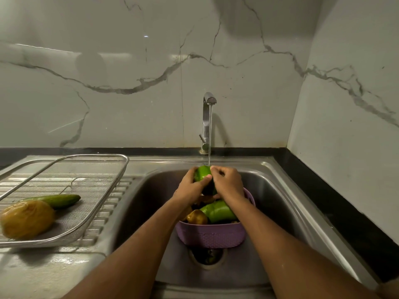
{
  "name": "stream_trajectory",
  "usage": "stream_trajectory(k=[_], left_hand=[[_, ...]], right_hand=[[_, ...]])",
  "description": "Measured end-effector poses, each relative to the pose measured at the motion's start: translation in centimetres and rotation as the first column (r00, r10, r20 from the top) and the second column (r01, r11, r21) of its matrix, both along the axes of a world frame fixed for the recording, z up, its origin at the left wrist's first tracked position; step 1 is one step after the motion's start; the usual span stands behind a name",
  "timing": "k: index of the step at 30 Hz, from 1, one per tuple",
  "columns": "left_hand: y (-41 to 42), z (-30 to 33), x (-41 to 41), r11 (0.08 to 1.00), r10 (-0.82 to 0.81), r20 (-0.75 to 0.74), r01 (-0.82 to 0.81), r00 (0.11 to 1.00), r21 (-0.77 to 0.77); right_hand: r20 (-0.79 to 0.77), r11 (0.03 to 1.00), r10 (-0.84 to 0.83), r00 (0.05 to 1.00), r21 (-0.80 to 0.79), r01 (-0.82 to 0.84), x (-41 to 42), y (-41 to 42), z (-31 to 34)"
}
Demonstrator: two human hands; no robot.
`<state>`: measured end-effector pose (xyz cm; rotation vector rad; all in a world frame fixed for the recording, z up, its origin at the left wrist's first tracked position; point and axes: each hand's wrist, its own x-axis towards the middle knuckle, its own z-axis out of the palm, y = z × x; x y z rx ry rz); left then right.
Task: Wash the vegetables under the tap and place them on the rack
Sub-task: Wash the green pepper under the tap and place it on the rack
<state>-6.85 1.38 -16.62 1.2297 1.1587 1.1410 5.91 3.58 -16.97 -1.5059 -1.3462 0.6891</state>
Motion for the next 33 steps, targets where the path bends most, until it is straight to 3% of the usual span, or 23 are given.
stream_trajectory(k=[3, 10, 16, 21, 24, 29, 33], left_hand=[[0.0, -0.2, 0.3, 0.997, -0.029, -0.092, 0.036, 0.995, 0.074], [0.3, -0.2, -0.3, 1.000, -0.013, -0.016, 0.013, 1.000, -0.006], [-0.3, -0.2, -0.4, 0.991, -0.082, -0.158, 0.098, 0.984, 0.095], [0.1, 0.0, -0.8, 0.993, -0.084, -0.121, 0.094, 0.989, 0.077], [-0.1, -0.1, -0.9, 0.985, -0.100, -0.250, 0.131, 0.963, 0.111], [-0.5, 0.1, -1.2, 0.971, -0.100, -0.343, 0.167, 0.934, 0.170], [-1.0, -0.4, -0.4, 0.941, -0.122, -0.532, 0.268, 0.838, 0.206]], right_hand=[[-0.001, 0.994, -0.078, 0.997, -0.081, 0.078, 0.5, 0.1, 0.3], [-0.129, 0.987, 0.079, 0.989, -0.128, -0.095, 0.1, 0.2, 0.2], [-0.003, 0.989, -0.058, 0.998, -0.133, 0.057, 0.1, 0.3, 0.4], [-0.185, 0.974, 0.051, 0.981, -0.210, -0.090, 0.1, 0.2, 0.7], [-0.244, 0.975, 0.054, 0.968, -0.196, -0.104, 0.3, 0.1, 0.5], [-0.152, 0.992, -0.039, 0.988, -0.127, 0.020, 0.0, 0.5, 0.0], [-0.177, 0.983, -0.096, 0.980, -0.170, 0.066, 0.6, 0.7, 0.2]])
